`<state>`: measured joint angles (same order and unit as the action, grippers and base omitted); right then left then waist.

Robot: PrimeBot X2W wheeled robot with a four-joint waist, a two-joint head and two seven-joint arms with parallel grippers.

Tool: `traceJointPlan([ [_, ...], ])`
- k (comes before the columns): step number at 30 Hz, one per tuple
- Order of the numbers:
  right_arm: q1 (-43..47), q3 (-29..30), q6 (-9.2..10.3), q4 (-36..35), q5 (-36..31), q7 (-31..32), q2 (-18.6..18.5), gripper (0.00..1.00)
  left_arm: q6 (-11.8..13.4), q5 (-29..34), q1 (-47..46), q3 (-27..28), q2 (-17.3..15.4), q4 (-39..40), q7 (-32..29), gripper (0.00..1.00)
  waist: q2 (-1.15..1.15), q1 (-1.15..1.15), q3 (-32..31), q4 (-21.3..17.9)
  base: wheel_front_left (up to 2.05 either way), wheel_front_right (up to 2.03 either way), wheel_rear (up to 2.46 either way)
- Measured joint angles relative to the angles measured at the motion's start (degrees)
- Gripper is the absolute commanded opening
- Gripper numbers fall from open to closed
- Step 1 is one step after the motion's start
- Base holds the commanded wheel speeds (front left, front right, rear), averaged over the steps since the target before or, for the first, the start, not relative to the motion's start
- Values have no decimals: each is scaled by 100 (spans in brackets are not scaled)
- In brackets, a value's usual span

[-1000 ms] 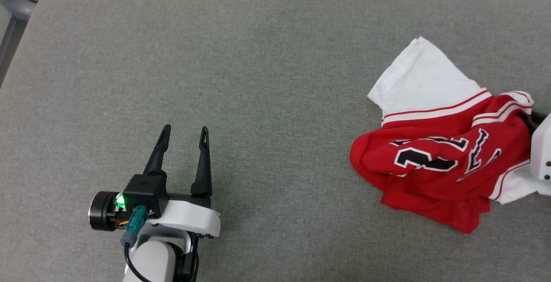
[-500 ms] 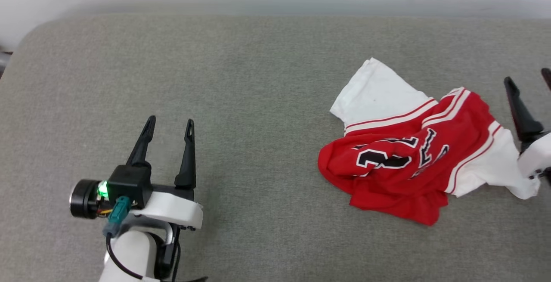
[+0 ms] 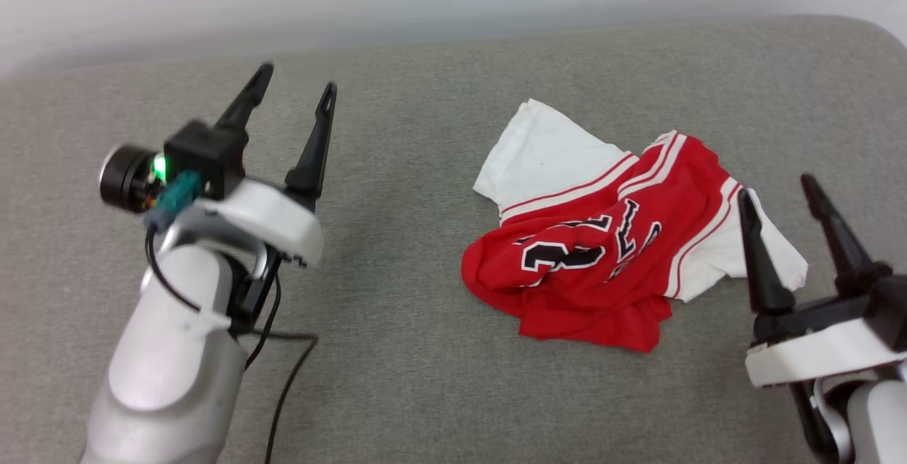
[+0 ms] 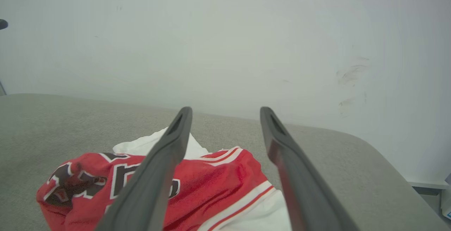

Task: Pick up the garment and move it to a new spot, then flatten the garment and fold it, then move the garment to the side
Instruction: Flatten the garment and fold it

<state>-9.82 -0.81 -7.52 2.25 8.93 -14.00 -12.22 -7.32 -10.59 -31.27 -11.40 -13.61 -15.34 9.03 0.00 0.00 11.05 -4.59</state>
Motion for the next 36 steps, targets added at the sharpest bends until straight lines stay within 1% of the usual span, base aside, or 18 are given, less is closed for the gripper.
traceJointPlan([
  [7, 583, 51, 0, -417, -49, 15, 222, 100, -7, -805, -987, -918, -394, -270, -947, 100, 0, 0, 132, -278, 0, 0, 0],
  [11, 792, 126, 0, -542, -49, 11, 281, 100, -7, -1350, -1528, -1504, -645, -554, -1740, 100, 0, 0, 243, -430, 0, 0, 0],
  [17, 863, 123, 0, -594, -156, -3, 394, 100, -7, -2227, -2290, -2466, -861, -987, -3137, 100, 0, 0, 458, -645, 0, 0, 0],
  [23, 760, 40, 0, -577, -236, -19, 461, 100, -7, -2939, -2914, -3307, -953, -1370, -4189, 100, 0, 0, 716, -830, 0, 0, 0],
  [29, 571, 29, 0, -510, -303, -62, 486, 100, -7, -3485, -3358, -3893, -956, -1712, -4736, 100, 0, 0, 987, -991, 0, 0, 0],
  [33, 458, -10, 0, -465, -357, -78, 514, 100, -7, -3641, -3573, -4355, -925, -1908, -5004, 100, 0, 0, 1166, -1071, 0, 0, 0],
  [36, 358, -60, 0, -422, -388, -91, 548, 100, -7, -3710, -3727, -4713, -891, -2005, -5082, 100, 0, 1, 1297, -1115, 0, 0, 0],
])
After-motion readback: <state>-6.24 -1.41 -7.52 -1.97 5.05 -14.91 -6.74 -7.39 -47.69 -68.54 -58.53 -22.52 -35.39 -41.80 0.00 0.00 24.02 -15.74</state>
